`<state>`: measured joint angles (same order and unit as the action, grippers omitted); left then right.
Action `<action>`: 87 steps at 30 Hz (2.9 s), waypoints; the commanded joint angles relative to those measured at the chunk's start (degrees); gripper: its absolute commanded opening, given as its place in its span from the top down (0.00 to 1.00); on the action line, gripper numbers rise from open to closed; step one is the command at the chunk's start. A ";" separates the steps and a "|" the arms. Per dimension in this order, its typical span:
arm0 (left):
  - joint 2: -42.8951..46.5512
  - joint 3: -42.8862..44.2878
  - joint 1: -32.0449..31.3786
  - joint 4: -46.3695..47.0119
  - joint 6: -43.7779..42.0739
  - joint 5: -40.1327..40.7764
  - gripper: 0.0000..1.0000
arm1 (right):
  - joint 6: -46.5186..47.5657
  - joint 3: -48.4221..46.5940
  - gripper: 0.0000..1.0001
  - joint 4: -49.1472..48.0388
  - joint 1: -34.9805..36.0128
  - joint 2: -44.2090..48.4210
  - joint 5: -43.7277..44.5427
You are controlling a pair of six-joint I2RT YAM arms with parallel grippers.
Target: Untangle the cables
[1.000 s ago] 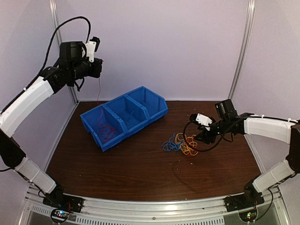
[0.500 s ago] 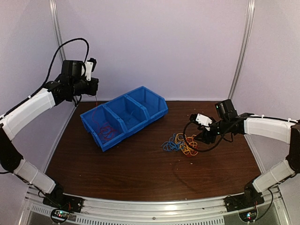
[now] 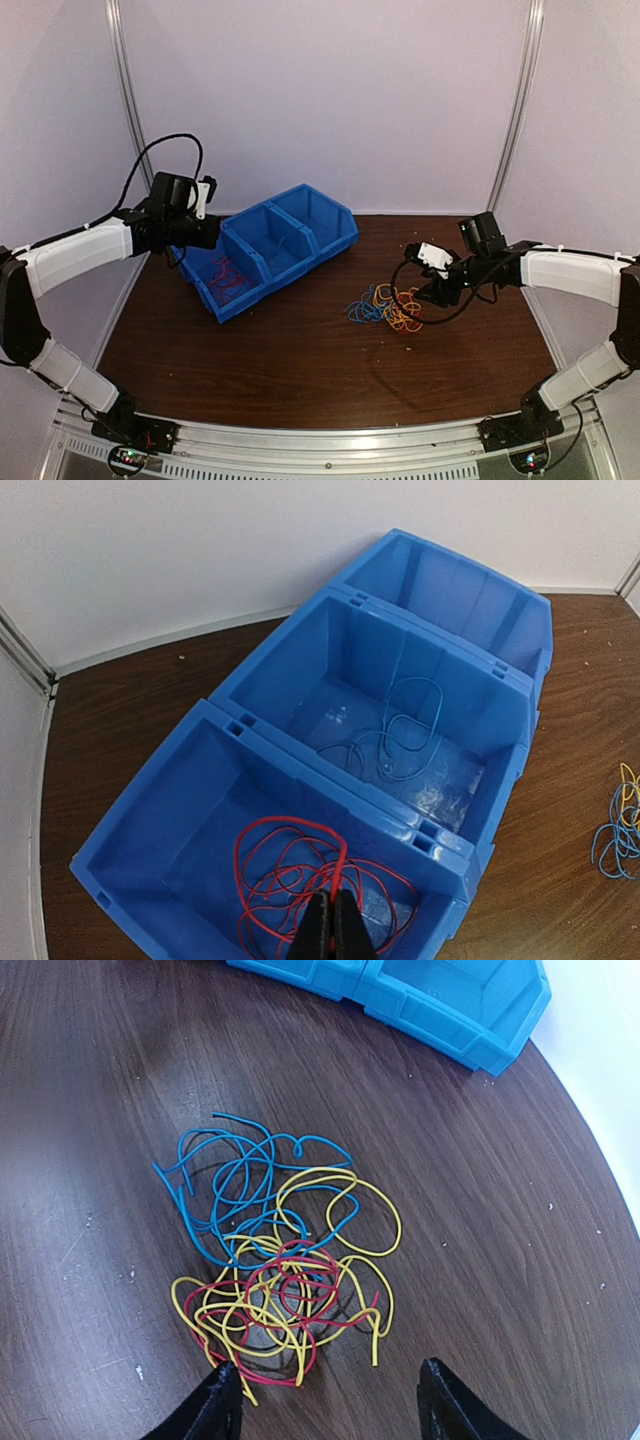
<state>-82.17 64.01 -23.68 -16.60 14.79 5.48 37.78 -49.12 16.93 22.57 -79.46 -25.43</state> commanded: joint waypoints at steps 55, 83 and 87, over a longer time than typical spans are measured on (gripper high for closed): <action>-8.70 -7.54 -25.28 33.83 7.35 -23.20 0.55 | -1.99 -8.00 0.56 10.06 -14.46 -2.69 -18.44; -13.37 -8.02 -27.11 33.05 15.92 -20.71 0.58 | 18.51 -17.54 0.65 9.07 7.23 -18.91 17.26; -13.50 -8.28 -27.12 33.52 16.11 -20.86 0.57 | 18.47 -16.92 0.66 8.05 7.70 -19.49 17.02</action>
<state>-96.53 56.51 -50.70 15.44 30.22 -16.01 54.98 -65.39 25.78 29.32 -97.89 -10.94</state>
